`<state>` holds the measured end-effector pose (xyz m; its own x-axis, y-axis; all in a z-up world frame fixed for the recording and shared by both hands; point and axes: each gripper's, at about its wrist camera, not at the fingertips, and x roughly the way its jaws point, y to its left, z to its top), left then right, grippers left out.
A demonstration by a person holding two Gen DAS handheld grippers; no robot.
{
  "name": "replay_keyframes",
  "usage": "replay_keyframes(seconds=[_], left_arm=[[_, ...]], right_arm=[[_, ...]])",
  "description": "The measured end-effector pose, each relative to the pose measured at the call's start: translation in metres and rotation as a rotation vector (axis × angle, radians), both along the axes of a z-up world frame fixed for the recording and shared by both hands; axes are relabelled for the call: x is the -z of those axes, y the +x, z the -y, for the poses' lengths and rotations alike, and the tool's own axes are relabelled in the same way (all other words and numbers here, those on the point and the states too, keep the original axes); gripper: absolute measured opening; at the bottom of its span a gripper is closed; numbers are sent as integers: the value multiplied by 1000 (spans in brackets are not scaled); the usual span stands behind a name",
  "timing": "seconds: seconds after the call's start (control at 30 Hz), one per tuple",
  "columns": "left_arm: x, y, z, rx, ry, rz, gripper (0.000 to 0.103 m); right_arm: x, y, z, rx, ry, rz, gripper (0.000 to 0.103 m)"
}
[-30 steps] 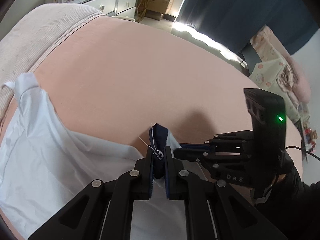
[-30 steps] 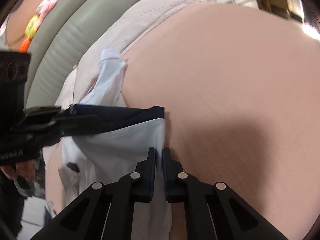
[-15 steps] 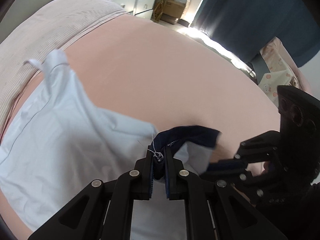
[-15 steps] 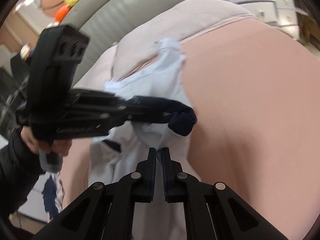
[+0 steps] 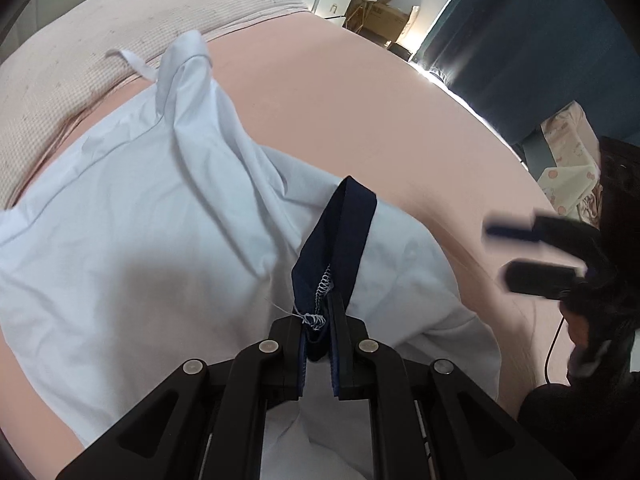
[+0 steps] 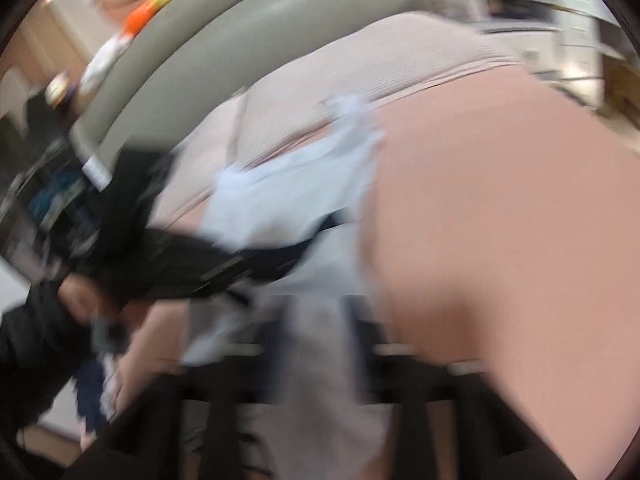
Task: Fold clothes
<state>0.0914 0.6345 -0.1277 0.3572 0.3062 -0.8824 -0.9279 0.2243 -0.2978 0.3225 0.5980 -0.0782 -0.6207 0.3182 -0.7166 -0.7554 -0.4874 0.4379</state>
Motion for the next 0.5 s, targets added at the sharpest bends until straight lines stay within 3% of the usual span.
replay_keyframes(seconds=[0.03,0.13,0.27,0.37,0.5], left_arm=[[1,0,2,-1,2,1,7],[2,0,6,-2,1,-1,7],[4,-1,11,-11,-4,14,7],[5,0,15,-12,-8,15,8],[6,1,22,-12,-14,14,8]], right_arm=[[4,8,-2,27,-5,5,95],[23,18,-8,29,-72,-68,95],[42,1,-7,-1,-94,-92,95],[53,-24,-4,-59,-117,-81,94],[62,-43,-8,-40,-141,-8,90]])
